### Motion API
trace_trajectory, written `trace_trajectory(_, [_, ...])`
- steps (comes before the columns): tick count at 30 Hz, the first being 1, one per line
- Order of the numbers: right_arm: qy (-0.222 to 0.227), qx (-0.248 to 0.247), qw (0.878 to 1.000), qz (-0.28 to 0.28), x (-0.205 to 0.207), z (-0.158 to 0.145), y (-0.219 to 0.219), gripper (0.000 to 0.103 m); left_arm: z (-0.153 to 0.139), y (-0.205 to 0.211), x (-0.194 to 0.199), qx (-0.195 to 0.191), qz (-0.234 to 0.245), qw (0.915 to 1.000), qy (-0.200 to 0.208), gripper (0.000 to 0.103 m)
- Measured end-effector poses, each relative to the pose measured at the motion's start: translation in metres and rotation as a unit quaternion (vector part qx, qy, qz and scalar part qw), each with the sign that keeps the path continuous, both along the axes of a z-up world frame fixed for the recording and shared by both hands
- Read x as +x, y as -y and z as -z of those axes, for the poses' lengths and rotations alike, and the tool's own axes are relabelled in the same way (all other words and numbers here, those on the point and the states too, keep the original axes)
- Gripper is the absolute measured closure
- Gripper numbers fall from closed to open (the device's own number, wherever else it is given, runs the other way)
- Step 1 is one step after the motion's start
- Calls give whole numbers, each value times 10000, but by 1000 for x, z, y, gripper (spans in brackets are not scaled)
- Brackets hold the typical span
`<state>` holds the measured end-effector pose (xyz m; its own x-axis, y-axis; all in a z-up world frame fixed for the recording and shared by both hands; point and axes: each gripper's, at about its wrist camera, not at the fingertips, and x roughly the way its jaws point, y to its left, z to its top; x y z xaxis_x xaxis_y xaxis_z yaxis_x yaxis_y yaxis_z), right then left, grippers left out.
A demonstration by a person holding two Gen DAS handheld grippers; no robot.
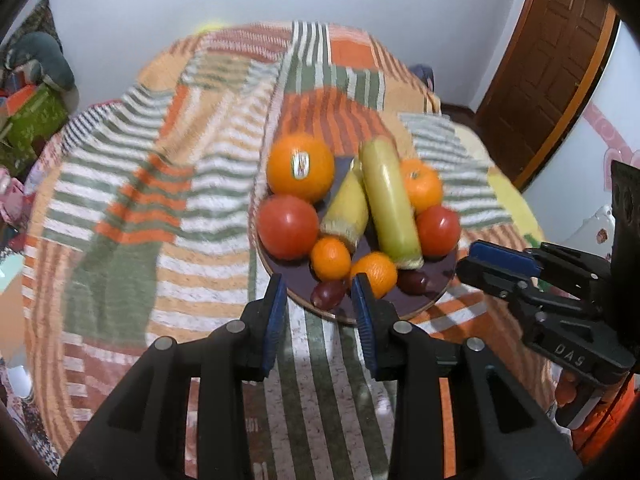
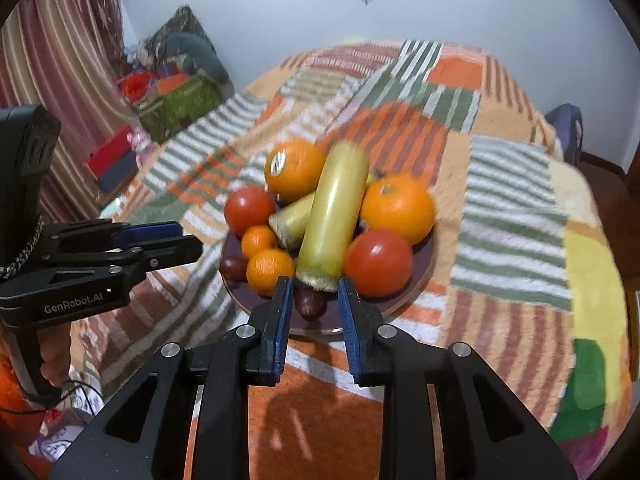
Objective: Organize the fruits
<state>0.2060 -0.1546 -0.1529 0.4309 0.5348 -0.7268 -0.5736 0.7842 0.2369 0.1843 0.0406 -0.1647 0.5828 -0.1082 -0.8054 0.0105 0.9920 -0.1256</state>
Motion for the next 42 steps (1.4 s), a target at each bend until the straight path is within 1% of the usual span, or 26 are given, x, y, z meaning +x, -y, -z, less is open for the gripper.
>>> trace_trajectory(3, [304, 172, 9993, 136, -7, -26, 10, 81, -27, 2, -10, 99, -83, 9991, 403, 69])
trace_trajectory(6, [725, 328, 9965, 274, -17, -55, 18, 81, -60, 6, -25, 195, -144, 9955, 915, 69])
trace_trajectory(7, [867, 375, 9950, 312, -22, -65, 20, 81, -69, 8, -29, 213, -158, 9946, 1001, 69])
trace_trajectory(11, [1489, 647, 9857, 443, -43, -108, 28, 81, -112, 12, -51, 279, -269, 9849, 1685, 69])
trace_trajectory(15, [1976, 906, 9746, 543, -65, -138, 31, 81, -148, 22, -75, 391, -299, 9718, 2306, 69])
trace_trajectory(19, [2329, 1106, 9643, 605, -84, -158, 33, 81, -172, 30, -97, 438, -280, 9605, 2733, 69])
trace_trajectory(21, [2454, 1162, 9604, 623, -92, -165, 33, 80, -180, 33, -105, 405, -256, 9569, 2864, 65])
trace_trajectory(22, [2487, 1176, 9594, 629, -94, -166, 32, 76, -183, 34, -108, 391, -255, 9551, 2925, 59])
trace_trajectory(23, [2525, 1198, 9580, 651, -96, -168, 32, 67, -186, 35, -113, 393, -270, 9529, 2994, 51])
trace_trajectory(24, [2564, 1218, 9564, 681, -98, -169, 33, 62, -188, 36, -117, 411, -296, 9508, 3057, 48])
trace_trajectory(26, [2660, 1237, 9531, 750, -101, -170, 33, 52, -191, 38, -125, 487, -358, 9457, 3195, 37])
trace_trajectory(27, [2704, 1230, 9516, 784, -103, -171, 34, 49, -193, 39, -127, 533, -378, 9437, 3242, 35])
trace_trajectory(29, [2751, 1237, 9497, 845, -104, -172, 35, 36, -195, 42, -133, 586, -395, 9410, 3310, 27])
trace_trajectory(30, [2788, 1255, 9479, 896, -106, -173, 37, 33, -196, 43, -135, 610, -400, 9396, 3344, 25])
trace_trajectory(32, [2856, 1239, 9455, 961, -109, -173, 38, 27, -196, 45, -138, 652, -429, 9374, 3393, 18])
trace_trajectory(33, [2879, 1224, 9448, 977, -110, -174, 38, 25, -196, 45, -139, 665, -449, 9362, 3421, 17])
trace_trajectory(35, [2904, 1210, 9438, 1012, -110, -174, 37, 15, -196, 46, -143, 677, -472, 9352, 3445, 11])
trace_trajectory(37, [2935, 1209, 9424, 1053, -112, -175, 39, 11, -196, 47, -145, 672, -504, 9343, 3464, 5])
trace_trajectory(41, [2999, 1151, 9398, 1166, -118, -173, 41, 0, -195, 48, -152, 703, -530, 9330, 3488, 2])
trace_trajectory(42, [3005, 1157, 9392, 1191, -119, -173, 42, 0, -195, 48, -152, 705, -533, 9331, 3487, 1])
